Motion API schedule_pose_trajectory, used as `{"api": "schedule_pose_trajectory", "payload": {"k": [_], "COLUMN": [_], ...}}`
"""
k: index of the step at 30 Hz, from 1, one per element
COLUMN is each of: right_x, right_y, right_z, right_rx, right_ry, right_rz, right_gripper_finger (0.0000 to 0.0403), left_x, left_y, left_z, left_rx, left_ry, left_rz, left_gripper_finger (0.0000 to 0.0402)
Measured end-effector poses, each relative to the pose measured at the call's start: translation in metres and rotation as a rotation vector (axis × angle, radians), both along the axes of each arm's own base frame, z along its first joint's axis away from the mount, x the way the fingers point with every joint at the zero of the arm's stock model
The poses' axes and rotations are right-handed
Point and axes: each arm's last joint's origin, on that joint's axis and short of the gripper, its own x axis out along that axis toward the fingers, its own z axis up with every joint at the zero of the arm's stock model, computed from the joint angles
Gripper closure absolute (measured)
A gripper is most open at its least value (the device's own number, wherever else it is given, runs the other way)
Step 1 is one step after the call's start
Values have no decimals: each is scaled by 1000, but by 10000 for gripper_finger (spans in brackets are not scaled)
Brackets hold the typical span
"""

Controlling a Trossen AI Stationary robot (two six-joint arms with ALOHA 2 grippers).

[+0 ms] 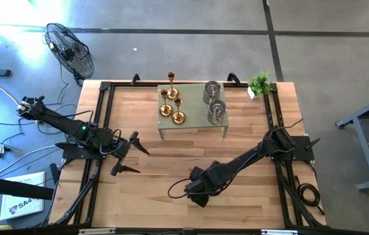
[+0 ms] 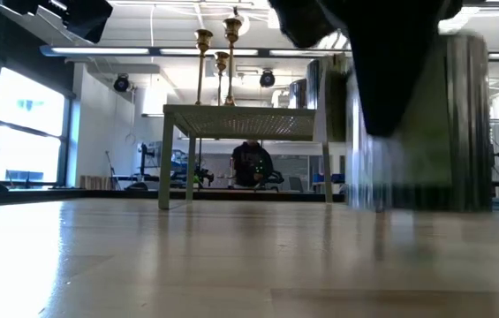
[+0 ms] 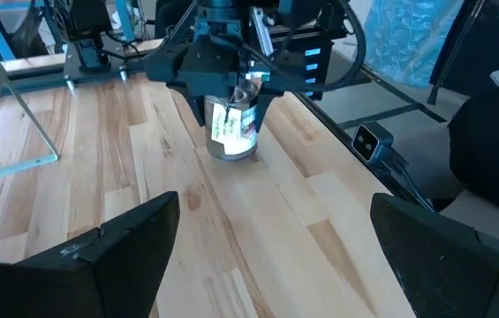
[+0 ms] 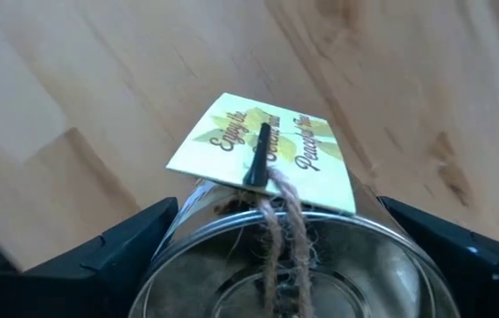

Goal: Pick & Place candle stick holders
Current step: Put the silver scented candle on the shelf

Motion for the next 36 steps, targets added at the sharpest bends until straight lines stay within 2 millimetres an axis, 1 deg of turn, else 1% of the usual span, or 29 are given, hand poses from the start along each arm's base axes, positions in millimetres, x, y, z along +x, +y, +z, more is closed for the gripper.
{"api": "schedule_pose_trajectory", "payload": {"k": [3, 5, 12, 16, 20, 22, 26, 29, 31, 33, 36], "right_x": [1, 2, 0, -5, -8, -8, -12, -10, -8, -8, -7], "right_y": [0, 0, -5, -9, -14, -18, -31, -37, -42, -45, -50], "right_z": [19, 34, 98, 131, 157, 165, 167, 168, 168, 170, 171], "right_rx": [-15, -32, -127, -186, -220, -222, -231, -259, -266, -281, -294], "right_ry": [1, -3, -97, -168, -243, -276, -248, -256, -251, -252, -254], "right_rz": [6, 9, 16, 26, 46, 68, 62, 82, 86, 91, 107], "right_gripper_finger": [54, 54, 54, 54, 54, 54, 54, 54, 54, 54, 54], "left_x": [0, 0, -4, -12, -27, -36, -54, -59, -60, -57, -49], "left_y": [0, 1, 6, 10, 17, 23, 37, 43, 47, 50, 53], "left_z": [1, 0, 3, 9, 15, 16, 13, 12, 2, -8, -37], "left_rx": [23, 71, 180, 205, 215, 216, 185, 122, 99, 61, 15], "left_ry": [-18, -24, -80, -131, -170, -170, -132, -195, -206, -227, -202], "left_rz": [-7, -6, 101, 93, 97, 124, 179, 224, 266, 317, 348], "left_gripper_finger": [35, 35, 35, 35, 35, 35, 35, 35, 35, 35, 35]}}
